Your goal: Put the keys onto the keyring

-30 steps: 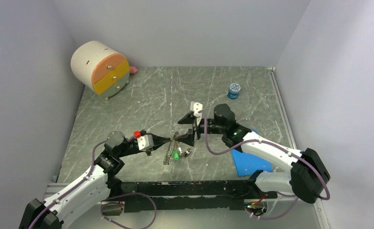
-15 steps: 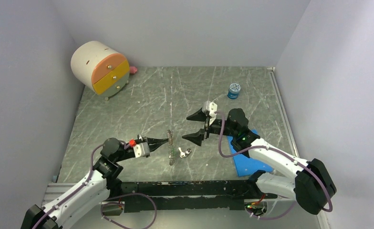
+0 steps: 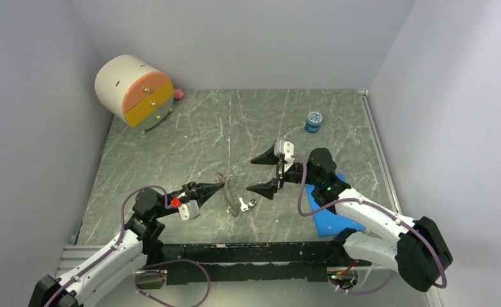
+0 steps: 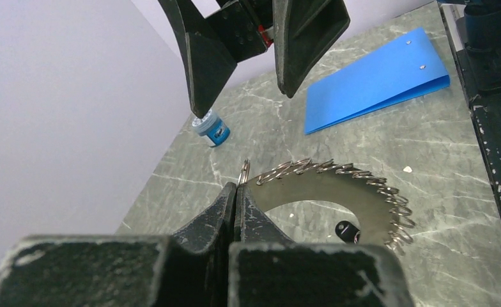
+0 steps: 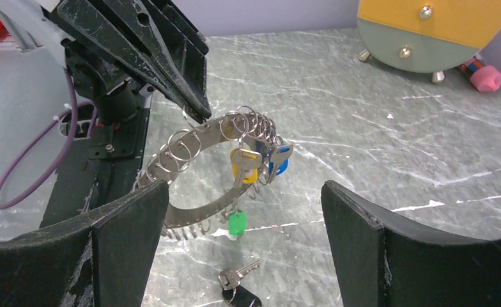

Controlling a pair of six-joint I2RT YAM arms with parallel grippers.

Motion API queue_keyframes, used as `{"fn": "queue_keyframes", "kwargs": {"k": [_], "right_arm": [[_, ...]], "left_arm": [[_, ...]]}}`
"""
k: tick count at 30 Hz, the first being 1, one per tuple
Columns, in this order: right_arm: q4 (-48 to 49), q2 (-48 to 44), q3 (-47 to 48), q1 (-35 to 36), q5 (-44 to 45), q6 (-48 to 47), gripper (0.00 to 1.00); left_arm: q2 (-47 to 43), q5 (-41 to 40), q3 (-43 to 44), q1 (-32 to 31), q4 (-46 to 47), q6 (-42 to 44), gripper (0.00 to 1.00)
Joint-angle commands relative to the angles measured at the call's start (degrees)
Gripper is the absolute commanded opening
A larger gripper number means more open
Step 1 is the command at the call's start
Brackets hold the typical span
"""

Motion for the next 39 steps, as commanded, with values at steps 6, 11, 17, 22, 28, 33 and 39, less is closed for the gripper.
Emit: {"fn": "queue_keyframes", "kwargs": {"k": [6,11,17,22,28,33,39], "right_arm": [[0.11,-0.58,-0.77,-0.22,9.71,2.27,0.93],[-7.35,-1.37,0.22,-0.59,28.00,11.88,0.99],[-24.84,3.56,6.94,-1.37,32.47,16.94,0.99],[-23.53,8.56,4.09,-1.38,20.30,22.25,0.89],[-11.92,16.53,-1.59,-1.35,8.82,33.40,0.63],[-3.27,23.77,-4.30,-1.24,4.51,41.85,0.42],[-0.47,27.84,-6.52,-0.60,3.62,44.98,0.38]], "left_arm": [[0.15,-9.78,11.34,-0.21,-16.54,-11.91,0.02],[1.79,-15.82,15.28,-0.25,-25.31,-17.06,0.03],[1.51,-25.08,14.99,-0.21,-26.36,-22.54,0.03],[2.05,-26.17,14.60,-0.20,-26.34,-23.32,0.03],[2.68,-25.04,14.04,-0.20,-25.18,-24.02,0.03],[3.35,-24.25,14.16,-0.13,-25.09,-24.05,0.03],[3.58,-24.07,14.32,-0.20,-25.61,-24.05,0.03]]}}
